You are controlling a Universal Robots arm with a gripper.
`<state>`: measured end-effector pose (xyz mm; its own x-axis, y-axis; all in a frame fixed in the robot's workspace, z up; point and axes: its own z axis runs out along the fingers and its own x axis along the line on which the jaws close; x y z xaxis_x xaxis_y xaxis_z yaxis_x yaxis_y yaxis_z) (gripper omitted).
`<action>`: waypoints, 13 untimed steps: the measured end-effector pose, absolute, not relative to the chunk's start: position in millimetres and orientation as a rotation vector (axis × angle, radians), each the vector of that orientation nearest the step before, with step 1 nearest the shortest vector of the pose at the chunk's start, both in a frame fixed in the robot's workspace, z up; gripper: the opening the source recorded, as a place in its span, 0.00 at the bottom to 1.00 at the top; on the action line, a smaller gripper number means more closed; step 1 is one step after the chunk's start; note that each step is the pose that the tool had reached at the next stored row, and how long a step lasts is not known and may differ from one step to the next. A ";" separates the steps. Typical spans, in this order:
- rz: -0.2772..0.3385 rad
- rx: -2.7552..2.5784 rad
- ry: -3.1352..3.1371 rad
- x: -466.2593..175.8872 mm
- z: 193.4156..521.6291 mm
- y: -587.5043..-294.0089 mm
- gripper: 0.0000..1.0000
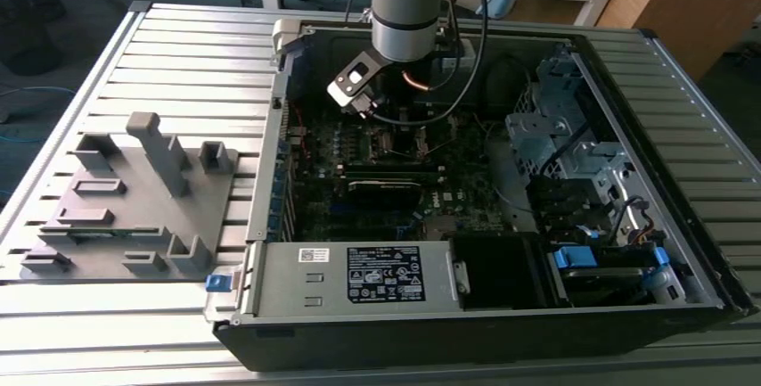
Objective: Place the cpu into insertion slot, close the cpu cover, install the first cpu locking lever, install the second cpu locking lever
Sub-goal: 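Place the cpu into insertion slot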
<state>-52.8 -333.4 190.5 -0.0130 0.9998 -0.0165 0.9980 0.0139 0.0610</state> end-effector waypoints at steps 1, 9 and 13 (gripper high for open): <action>0.049 2.168 2.197 -52.8 190.5 -333.4 0.54; 0.051 2.168 2.197 -52.7 190.1 -333.2 0.54; 0.050 2.168 2.197 -52.8 190.4 -333.4 0.61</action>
